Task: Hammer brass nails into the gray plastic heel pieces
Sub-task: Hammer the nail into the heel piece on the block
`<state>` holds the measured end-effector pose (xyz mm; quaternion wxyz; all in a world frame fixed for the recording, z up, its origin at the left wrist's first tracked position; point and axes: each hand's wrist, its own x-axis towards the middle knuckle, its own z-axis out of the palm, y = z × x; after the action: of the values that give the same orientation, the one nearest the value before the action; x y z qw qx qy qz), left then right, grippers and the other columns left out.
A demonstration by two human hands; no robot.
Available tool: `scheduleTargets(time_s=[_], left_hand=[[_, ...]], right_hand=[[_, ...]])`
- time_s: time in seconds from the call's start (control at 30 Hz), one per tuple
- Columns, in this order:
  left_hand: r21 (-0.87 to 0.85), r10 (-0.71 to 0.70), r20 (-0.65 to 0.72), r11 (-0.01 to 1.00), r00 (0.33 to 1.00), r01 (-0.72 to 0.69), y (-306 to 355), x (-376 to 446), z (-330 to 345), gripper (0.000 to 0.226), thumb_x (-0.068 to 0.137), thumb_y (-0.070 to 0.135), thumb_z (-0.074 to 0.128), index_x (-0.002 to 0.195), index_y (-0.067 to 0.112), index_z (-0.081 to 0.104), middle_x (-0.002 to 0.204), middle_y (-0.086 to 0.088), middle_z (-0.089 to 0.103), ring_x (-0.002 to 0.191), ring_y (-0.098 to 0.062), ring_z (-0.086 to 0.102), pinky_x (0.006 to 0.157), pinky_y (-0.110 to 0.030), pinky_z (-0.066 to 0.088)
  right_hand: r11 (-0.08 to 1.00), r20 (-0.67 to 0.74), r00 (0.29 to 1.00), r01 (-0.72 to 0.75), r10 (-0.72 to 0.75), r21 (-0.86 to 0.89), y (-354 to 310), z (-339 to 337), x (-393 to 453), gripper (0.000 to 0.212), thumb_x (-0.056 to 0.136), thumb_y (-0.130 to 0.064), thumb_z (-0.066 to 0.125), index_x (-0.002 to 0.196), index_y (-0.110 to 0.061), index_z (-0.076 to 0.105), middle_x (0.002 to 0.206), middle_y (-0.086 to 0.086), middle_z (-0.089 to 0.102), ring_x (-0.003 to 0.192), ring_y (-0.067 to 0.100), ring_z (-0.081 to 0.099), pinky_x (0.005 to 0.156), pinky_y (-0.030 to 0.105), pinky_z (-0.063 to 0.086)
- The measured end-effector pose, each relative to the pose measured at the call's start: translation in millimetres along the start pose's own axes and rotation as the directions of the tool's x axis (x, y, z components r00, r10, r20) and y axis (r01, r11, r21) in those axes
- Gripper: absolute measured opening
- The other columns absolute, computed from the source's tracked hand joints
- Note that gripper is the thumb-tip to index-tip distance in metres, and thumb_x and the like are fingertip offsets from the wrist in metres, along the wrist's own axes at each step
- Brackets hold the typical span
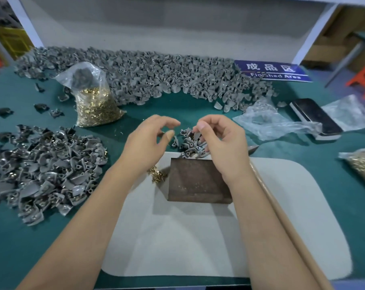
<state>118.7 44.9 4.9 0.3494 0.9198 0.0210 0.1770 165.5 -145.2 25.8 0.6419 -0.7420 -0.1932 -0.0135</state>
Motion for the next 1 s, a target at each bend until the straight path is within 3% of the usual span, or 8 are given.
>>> scheduleTargets(time_s=[0.13,0.27,0.33,0.43,0.5,0.7,0.87,1.0], left_hand=[[0.214,0.047,0.220,0.972,0.974,-0.096,-9,-1,4,0.039,0.100,0.017,0.061,0.137,0.029,0.062,0.129,0.007,0.065,0.118,-0.020,0.050,0.102,-0.043,0.043],[0.241,0.091,0.133,0.963,0.987,-0.121,-6,-2,-1,0.020,0.095,0.028,0.070,0.115,0.032,0.071,0.106,0.014,0.070,0.104,-0.015,0.054,0.090,-0.039,0.047],[0.182,0.059,0.073,0.981,0.996,-0.071,-4,-5,-1,0.009,0.095,0.032,0.070,0.104,0.035,0.069,0.097,0.020,0.065,0.098,-0.007,0.054,0.082,-0.031,0.046],[-0.129,-0.060,-0.018,0.990,0.998,0.057,1,-8,5,0.009,0.096,0.026,0.068,0.098,0.035,0.068,0.093,0.021,0.067,0.094,0.000,0.060,0.070,-0.011,0.044],[-0.277,-0.106,-0.096,0.958,0.990,0.075,7,-8,9,0.009,0.096,0.023,0.069,0.097,0.032,0.068,0.093,0.022,0.069,0.094,0.001,0.063,0.072,-0.007,0.044],[-0.418,-0.068,-0.216,0.908,0.974,-0.029,16,-11,15,0.017,0.100,0.022,0.063,0.114,0.032,0.065,0.096,0.012,0.070,0.094,-0.010,0.065,0.078,-0.017,0.047],[-0.462,-0.082,-0.215,0.887,0.973,-0.027,19,-15,14,0.019,0.100,0.024,0.063,0.116,0.031,0.070,0.103,0.022,0.072,0.097,-0.001,0.067,0.082,-0.007,0.044],[-0.489,-0.072,-0.170,0.872,0.983,-0.021,22,-15,15,0.027,0.092,0.025,0.075,0.118,0.023,0.069,0.091,0.020,0.069,0.090,-0.005,0.066,0.081,-0.018,0.051]], right_hand=[[0.997,-0.023,0.998,-0.066,0.066,0.035,2,0,1,0.010,0.098,-0.018,0.065,0.091,-0.023,0.070,0.087,0.000,0.076,0.074,0.007,0.063,0.071,0.030,0.048],[0.997,-0.039,0.996,-0.077,0.078,0.025,5,-1,2,0.010,0.097,-0.020,0.066,0.091,-0.026,0.070,0.087,0.000,0.076,0.073,0.008,0.063,0.071,0.034,0.050],[0.998,-0.050,0.997,-0.053,0.051,-0.022,7,0,2,0.010,0.097,-0.020,0.066,0.089,-0.027,0.069,0.086,-0.001,0.075,0.075,0.009,0.064,0.072,0.035,0.052],[0.981,-0.021,0.998,0.051,-0.056,-0.188,8,4,4,0.008,0.096,-0.019,0.068,0.089,-0.023,0.069,0.083,-0.008,0.072,0.080,0.008,0.067,0.077,0.032,0.055],[0.957,0.027,0.996,0.090,-0.086,-0.276,8,7,4,0.007,0.096,-0.018,0.069,0.090,-0.021,0.069,0.081,-0.010,0.070,0.081,0.007,0.066,0.079,0.031,0.055],[0.950,0.059,0.996,0.085,-0.070,-0.299,7,7,1,0.006,0.096,-0.016,0.069,0.090,-0.019,0.069,0.080,-0.009,0.069,0.080,0.009,0.065,0.079,0.035,0.054],[0.956,0.072,0.994,0.101,-0.084,-0.277,3,7,1,0.005,0.096,-0.016,0.070,0.091,-0.018,0.070,0.082,-0.008,0.070,0.081,0.010,0.066,0.078,0.033,0.055],[0.953,0.107,0.989,0.125,-0.099,-0.275,4,7,1,0.006,0.096,-0.013,0.069,0.094,-0.018,0.072,0.085,-0.010,0.072,0.084,0.008,0.068,0.078,0.028,0.055]])
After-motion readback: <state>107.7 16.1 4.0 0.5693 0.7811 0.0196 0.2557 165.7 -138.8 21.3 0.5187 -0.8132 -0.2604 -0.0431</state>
